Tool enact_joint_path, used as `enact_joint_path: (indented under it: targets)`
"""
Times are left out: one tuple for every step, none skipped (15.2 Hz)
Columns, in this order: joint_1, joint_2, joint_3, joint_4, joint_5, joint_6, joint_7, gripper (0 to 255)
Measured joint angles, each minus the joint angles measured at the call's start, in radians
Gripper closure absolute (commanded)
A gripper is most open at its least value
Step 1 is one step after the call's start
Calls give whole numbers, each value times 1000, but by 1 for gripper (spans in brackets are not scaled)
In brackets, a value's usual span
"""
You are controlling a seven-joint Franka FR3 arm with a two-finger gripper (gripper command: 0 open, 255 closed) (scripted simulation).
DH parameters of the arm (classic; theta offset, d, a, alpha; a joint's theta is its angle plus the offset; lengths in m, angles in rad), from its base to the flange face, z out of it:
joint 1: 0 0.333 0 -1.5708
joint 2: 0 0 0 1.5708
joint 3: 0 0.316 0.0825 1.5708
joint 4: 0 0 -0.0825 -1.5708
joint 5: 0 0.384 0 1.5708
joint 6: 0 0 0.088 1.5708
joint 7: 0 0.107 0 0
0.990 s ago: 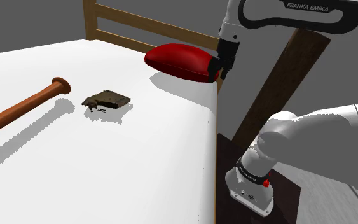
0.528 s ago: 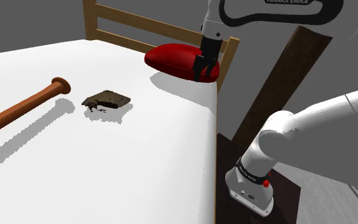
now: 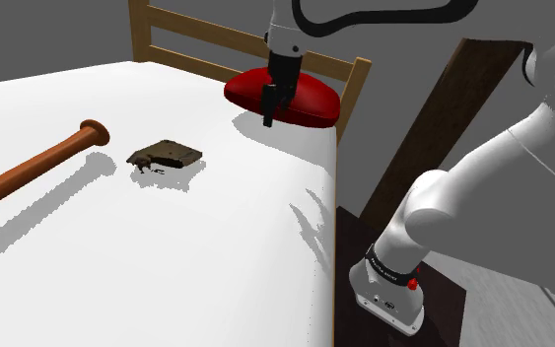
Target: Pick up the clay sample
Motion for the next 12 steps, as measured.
enact_joint_path:
  targets:
    - [10, 25, 13, 21, 0, 3, -3, 0]
    - [19, 62, 27, 50, -3, 12, -4, 0]
    - [26, 95, 37, 75, -7, 16, -11, 0]
    - [35, 123, 48, 98, -11, 20, -15, 0]
    - [43, 157, 60, 125, -17, 26, -18, 0]
    - [53, 183, 73, 150, -21, 25, -19, 0]
    - [61, 210, 84, 169, -27, 31, -25, 0]
    - [69, 240, 94, 199, -34, 29, -31, 0]
    - [79, 270, 107, 230, -41, 26, -30, 0]
    - [90, 299, 120, 259, -49, 24, -31, 0]
    - [100, 322, 131, 277, -55, 26, -34, 0]
    - [111, 355, 144, 316, -65, 16, -34, 0]
